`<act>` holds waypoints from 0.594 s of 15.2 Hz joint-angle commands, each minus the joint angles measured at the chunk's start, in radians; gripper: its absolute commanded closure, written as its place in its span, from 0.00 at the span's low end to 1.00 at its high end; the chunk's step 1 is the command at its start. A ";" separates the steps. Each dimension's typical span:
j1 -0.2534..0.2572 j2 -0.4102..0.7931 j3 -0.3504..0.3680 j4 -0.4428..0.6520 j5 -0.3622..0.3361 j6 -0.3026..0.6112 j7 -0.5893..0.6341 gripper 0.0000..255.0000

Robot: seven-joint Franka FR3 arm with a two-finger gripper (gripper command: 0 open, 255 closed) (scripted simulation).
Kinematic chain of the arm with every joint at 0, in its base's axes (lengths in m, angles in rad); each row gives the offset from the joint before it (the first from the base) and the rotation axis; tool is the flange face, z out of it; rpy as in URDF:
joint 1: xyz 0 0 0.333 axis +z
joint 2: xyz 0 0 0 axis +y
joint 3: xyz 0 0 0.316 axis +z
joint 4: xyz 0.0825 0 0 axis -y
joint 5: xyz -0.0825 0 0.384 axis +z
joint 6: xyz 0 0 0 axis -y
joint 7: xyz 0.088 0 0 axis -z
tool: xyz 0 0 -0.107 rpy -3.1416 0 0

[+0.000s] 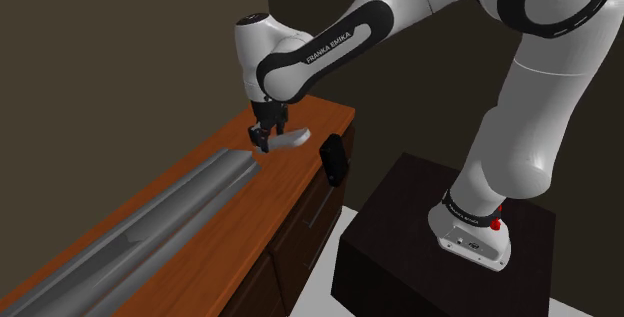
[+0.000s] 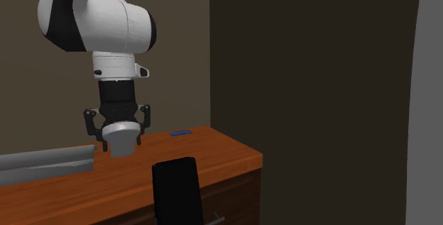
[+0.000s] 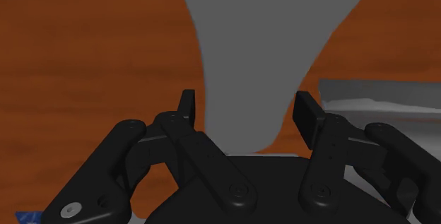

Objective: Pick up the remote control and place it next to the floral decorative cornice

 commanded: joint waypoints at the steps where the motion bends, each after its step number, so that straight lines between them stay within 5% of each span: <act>1: -0.001 0.016 -0.002 -0.012 -0.003 0.024 0.000 1.00; 9: 0.000 0.039 -0.003 -0.029 -0.010 0.065 0.006 1.00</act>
